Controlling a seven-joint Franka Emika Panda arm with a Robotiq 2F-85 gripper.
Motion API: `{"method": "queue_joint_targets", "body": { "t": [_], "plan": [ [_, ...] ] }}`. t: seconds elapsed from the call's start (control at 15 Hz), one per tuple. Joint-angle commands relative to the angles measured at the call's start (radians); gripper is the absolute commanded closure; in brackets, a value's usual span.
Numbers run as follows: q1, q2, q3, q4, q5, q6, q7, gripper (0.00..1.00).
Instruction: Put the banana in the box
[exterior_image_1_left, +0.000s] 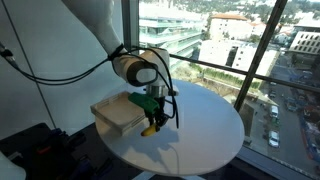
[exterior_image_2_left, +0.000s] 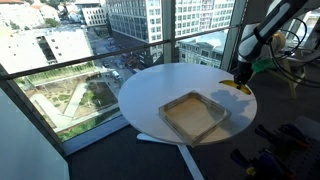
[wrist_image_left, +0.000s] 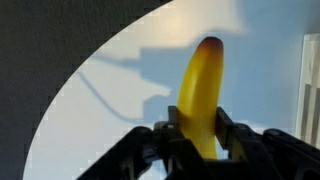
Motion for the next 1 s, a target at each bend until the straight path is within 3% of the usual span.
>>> {"method": "queue_joint_targets", "body": {
  "t": [0.0, 0.93],
  "plan": [
    [0.017, -0.063, -0.011, -0.016, -0.035, -0.049, 0.046, 0.86],
    [0.060, -0.090, 0.015, -0.014, -0.028, -0.097, 0.048, 0.86]
  ]
}}
